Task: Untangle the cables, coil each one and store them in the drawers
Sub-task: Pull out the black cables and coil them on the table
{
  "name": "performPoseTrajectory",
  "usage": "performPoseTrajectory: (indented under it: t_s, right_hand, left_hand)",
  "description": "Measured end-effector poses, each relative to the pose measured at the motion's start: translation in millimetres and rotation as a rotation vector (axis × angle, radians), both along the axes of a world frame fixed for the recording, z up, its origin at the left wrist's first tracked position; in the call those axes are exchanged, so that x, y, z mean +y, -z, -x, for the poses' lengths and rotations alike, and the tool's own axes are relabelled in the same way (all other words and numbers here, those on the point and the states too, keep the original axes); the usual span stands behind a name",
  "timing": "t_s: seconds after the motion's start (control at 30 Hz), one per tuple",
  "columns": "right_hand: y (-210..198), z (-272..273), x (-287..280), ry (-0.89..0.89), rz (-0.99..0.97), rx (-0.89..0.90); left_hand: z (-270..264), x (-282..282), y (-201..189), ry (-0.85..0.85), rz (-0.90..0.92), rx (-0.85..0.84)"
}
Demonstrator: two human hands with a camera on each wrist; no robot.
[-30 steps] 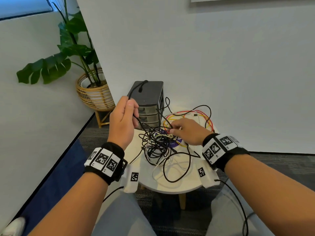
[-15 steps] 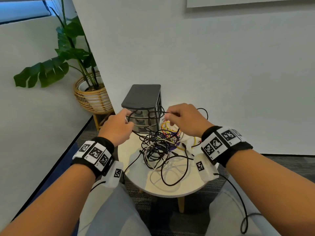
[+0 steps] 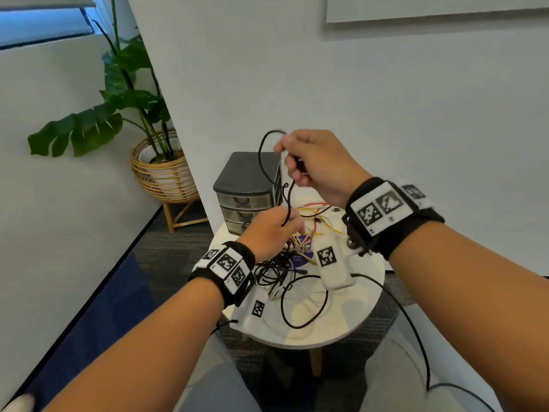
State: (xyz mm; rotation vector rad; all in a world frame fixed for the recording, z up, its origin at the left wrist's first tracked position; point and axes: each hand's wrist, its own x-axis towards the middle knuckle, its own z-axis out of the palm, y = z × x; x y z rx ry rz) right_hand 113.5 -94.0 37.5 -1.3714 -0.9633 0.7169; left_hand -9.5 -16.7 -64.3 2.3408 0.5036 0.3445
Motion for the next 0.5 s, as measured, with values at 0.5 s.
performPoseTrajectory:
  t_s: [0.5]
  right_hand:
    - [-4.3,-62.5,-22.6,0.354,0.187,-0.459]
  left_hand:
    - [22.0,20.5,-11.4,-0.140,0.042,-0.194]
